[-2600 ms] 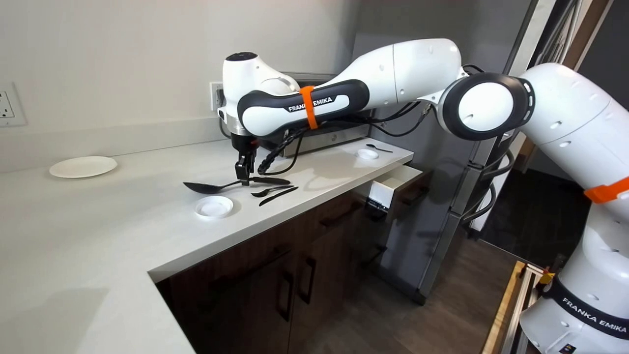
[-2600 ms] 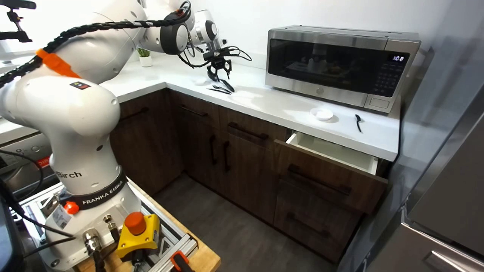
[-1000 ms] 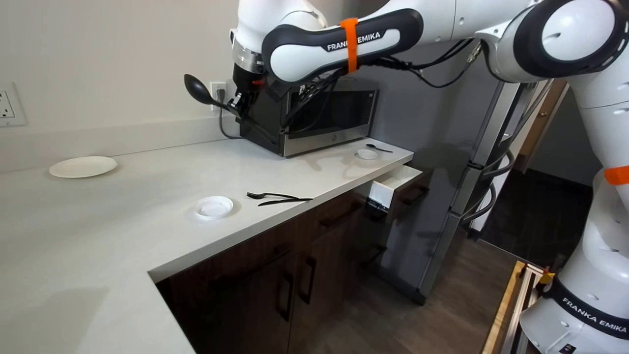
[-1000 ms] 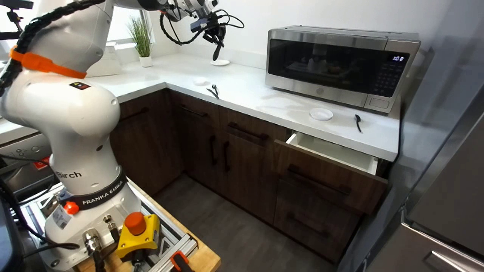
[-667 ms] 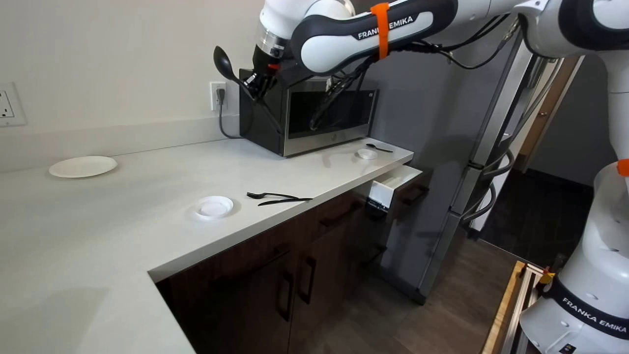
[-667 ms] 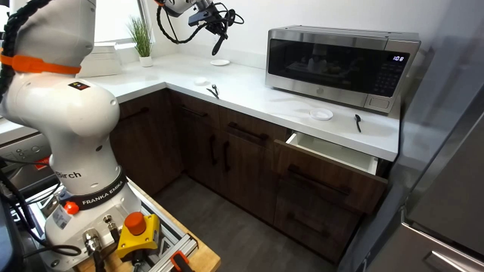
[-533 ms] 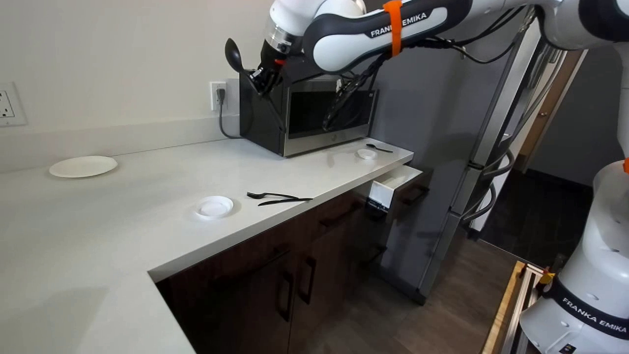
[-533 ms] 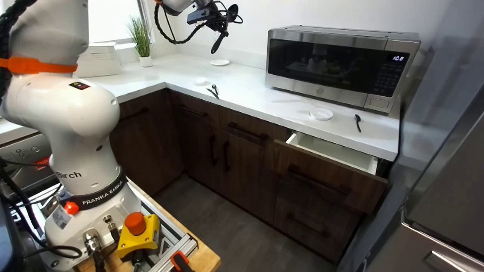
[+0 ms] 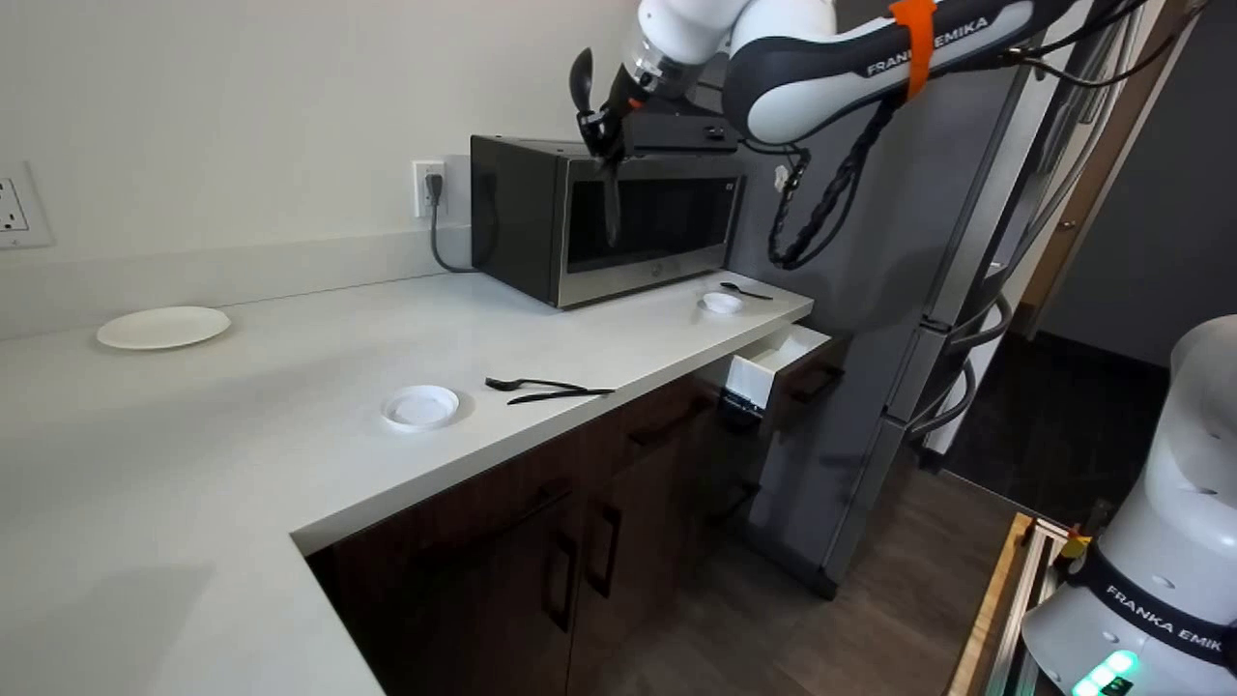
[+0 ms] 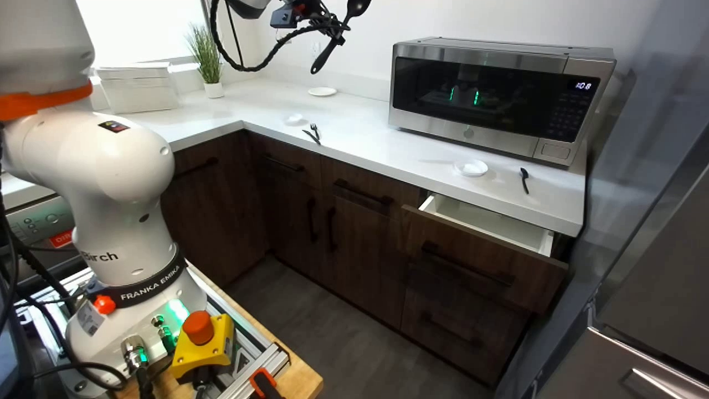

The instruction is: Move the spoon on the counter to the open drawer

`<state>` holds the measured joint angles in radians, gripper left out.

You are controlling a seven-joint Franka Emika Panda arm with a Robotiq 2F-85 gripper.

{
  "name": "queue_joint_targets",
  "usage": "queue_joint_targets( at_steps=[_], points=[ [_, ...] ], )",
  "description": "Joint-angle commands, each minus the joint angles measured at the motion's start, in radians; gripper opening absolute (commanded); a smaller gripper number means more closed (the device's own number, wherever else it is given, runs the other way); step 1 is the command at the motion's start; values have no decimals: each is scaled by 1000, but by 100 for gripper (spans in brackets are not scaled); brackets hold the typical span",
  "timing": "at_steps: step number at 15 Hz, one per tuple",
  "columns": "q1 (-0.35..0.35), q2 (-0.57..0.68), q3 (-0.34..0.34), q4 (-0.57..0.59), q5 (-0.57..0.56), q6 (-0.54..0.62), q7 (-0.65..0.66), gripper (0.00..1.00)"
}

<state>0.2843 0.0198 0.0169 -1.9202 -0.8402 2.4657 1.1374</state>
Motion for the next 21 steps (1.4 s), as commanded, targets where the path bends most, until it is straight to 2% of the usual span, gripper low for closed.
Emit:
queue_joint_targets(
  at_steps=[1, 2, 3, 4, 8, 9, 10, 13, 17, 21],
  points=[
    [-87, -203, 37, -248, -107, 36, 261, 4],
    [-115, -241, 42, -302, -127, 57, 327, 4],
    [-109, -131, 64, -156, -66, 8, 192, 4],
    [-125, -159, 71, -190, -71, 12, 205, 15],
    [-132, -144, 86, -170, -70, 10, 193, 15],
    [-132, -141, 87, -169, -70, 10, 194, 4],
    [-141, -134, 83, -147, -51, -1, 221, 4],
    [-198, -146, 33, -122, 108, 2, 181, 4],
    [-309, -156, -53, -108, 290, -7, 105, 4],
    [-420, -84, -116, -72, 348, -25, 142, 4]
  ],
)
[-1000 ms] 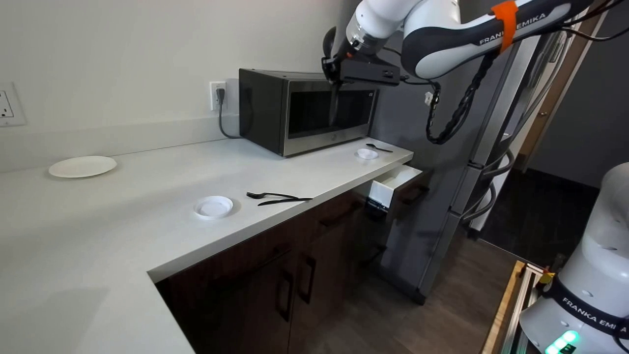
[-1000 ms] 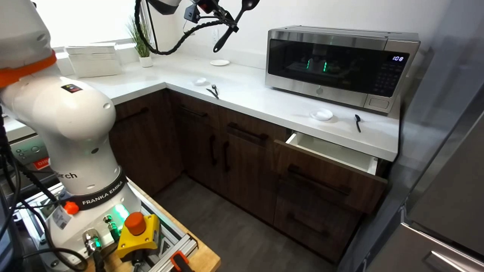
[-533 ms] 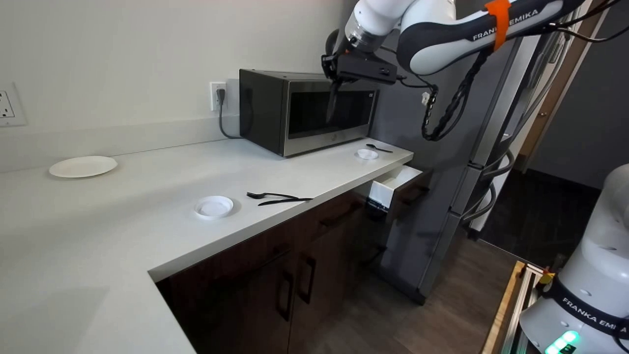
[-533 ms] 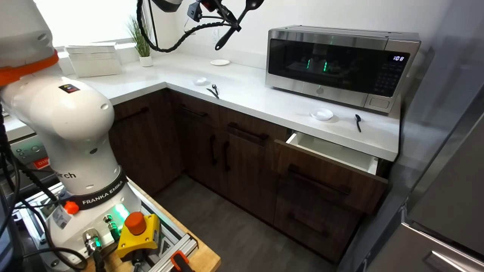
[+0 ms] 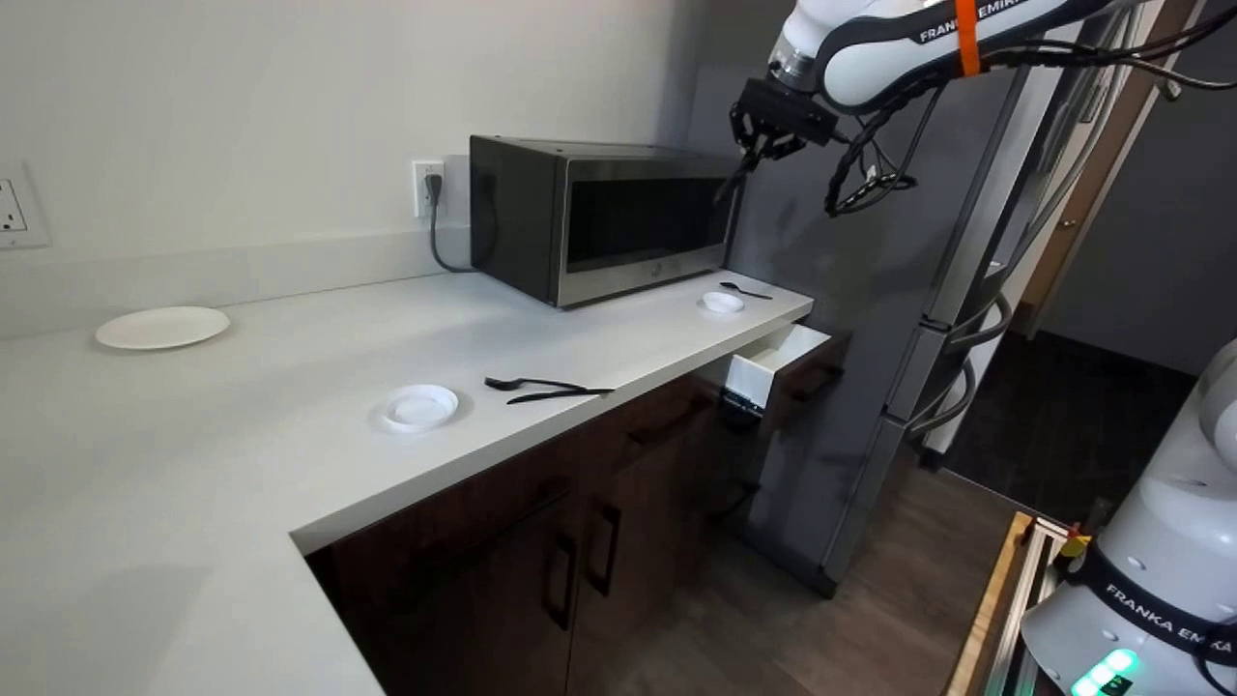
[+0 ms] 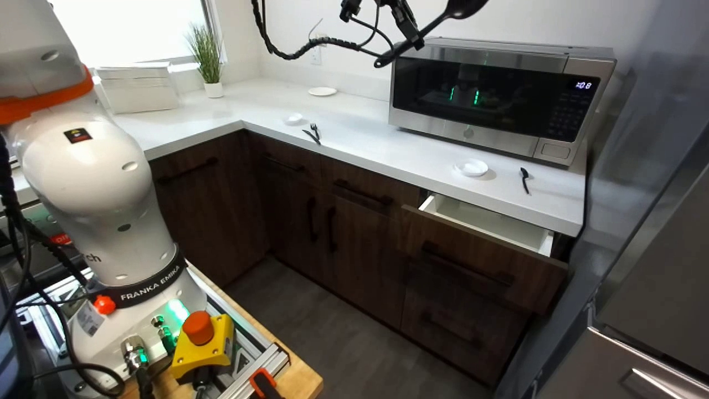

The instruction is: Move the spoon on the counter to the open drawer

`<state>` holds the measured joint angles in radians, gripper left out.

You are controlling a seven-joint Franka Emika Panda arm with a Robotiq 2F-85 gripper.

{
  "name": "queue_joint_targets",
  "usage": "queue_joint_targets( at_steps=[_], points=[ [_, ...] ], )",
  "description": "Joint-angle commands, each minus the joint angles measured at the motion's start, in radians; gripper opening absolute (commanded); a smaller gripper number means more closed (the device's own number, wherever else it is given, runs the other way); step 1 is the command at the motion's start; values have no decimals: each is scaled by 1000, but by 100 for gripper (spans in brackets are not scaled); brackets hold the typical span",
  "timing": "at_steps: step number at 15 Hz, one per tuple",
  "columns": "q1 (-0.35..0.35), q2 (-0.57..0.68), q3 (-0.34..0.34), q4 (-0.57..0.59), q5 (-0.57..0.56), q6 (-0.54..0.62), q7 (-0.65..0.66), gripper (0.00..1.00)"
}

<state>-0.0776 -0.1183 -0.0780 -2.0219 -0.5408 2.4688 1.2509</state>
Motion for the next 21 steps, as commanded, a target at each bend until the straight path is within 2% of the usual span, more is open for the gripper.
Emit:
queue_joint_targets(
  at_steps=[1, 5, 8, 9, 10, 14, 15, 21],
  points=[
    [-79, 77, -33, 35, 46, -32, 51, 4],
    [-126, 200, -92, 66, 44, -54, 130, 4],
    [-133, 290, -138, 97, 103, -108, 142, 4],
    [-118, 224, -143, 40, 56, -50, 117, 4],
    [-117, 246, -154, 47, 61, -51, 114, 15],
    [-110, 241, -153, 52, 60, -48, 114, 15],
    [-109, 238, -153, 52, 60, -48, 114, 4],
    [-138, 402, -220, 137, 110, -74, 235, 4]
  ],
)
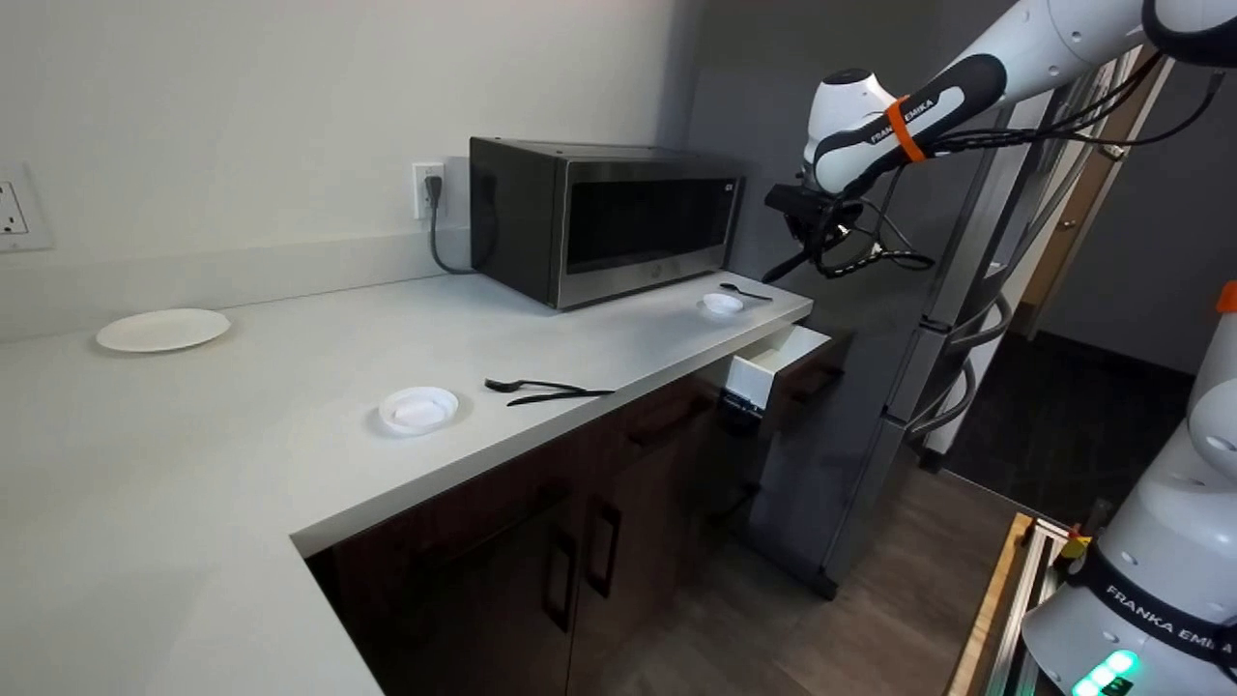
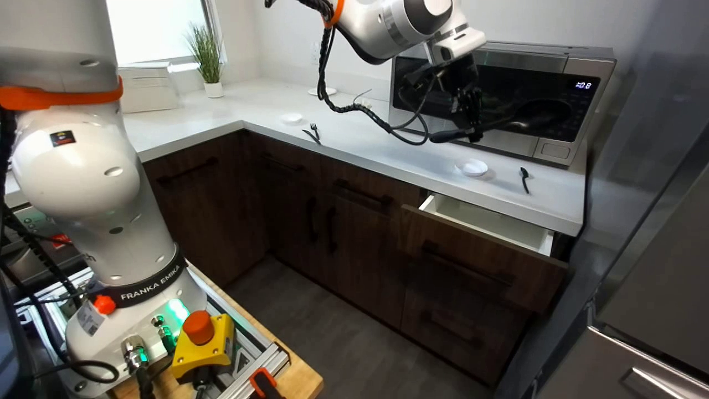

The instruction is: Move the spoon on the counter to the open drawer

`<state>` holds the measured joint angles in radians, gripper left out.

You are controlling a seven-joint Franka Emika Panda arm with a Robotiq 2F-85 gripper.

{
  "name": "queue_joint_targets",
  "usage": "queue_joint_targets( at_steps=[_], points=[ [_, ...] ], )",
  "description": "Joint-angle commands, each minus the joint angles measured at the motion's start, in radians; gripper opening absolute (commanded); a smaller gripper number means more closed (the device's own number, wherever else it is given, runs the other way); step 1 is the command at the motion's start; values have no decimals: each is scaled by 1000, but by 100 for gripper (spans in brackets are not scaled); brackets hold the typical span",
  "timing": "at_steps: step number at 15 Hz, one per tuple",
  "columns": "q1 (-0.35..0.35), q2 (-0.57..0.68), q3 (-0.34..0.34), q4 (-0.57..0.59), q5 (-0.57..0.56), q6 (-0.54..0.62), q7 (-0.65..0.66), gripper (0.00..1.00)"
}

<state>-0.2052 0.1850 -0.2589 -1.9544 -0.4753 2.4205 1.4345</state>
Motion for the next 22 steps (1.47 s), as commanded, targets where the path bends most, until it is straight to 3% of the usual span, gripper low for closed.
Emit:
queue_joint_targets(
  at_steps=[1, 8, 15, 22],
  points=[
    [-12, 125, -62, 95, 30, -53, 59, 4],
    [12, 262, -146, 176, 9, -65, 122, 4],
    [28, 349, -171, 187, -1, -104, 99, 4],
    [50, 391, -177, 183, -18, -60, 108, 4]
  ],
)
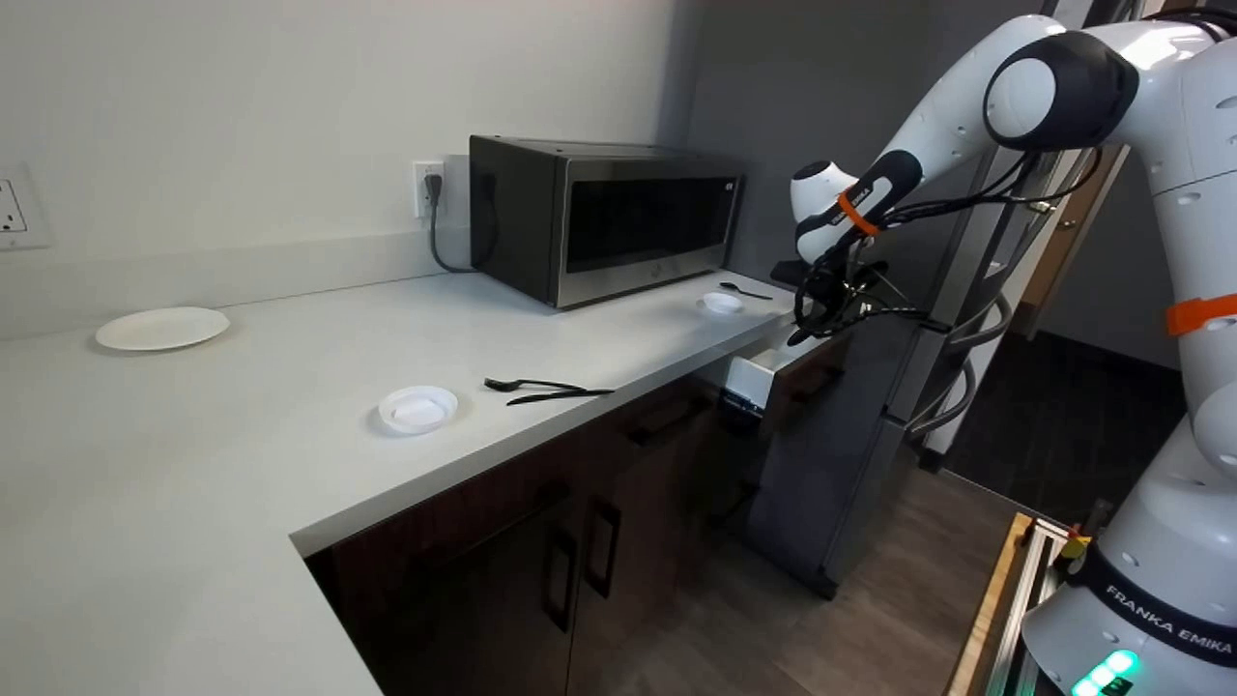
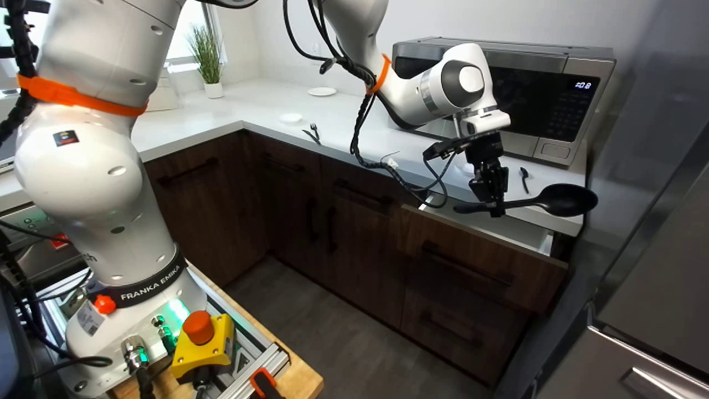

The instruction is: Move the spoon on the counter to the open drawer

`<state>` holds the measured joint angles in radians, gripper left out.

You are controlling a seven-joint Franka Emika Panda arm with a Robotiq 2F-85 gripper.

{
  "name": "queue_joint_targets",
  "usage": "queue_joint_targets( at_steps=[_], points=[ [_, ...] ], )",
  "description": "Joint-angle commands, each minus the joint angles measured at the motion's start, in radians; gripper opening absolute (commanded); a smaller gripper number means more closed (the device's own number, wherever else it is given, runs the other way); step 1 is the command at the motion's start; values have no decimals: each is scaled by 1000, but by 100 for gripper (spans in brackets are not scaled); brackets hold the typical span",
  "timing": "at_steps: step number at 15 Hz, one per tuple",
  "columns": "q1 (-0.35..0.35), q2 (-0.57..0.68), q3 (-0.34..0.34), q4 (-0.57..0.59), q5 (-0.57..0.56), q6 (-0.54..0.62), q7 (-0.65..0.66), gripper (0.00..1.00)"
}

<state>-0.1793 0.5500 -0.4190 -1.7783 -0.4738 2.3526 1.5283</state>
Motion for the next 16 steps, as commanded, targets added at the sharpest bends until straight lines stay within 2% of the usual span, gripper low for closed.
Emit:
queue_joint_targets(
  at_steps=[1, 2, 5, 6, 13, 16],
  points=[
    [30, 22, -19, 1, -26, 2, 7, 4],
    [17, 14, -9, 3, 2, 0, -6, 15],
    [26, 21, -11, 3, -2, 0, -5, 15],
    [26, 21, -12, 3, -3, 0, -5, 4],
    [21, 108, 37, 47, 40, -8, -89, 4],
    [26, 122, 40, 40, 37, 54, -101, 4]
  ],
)
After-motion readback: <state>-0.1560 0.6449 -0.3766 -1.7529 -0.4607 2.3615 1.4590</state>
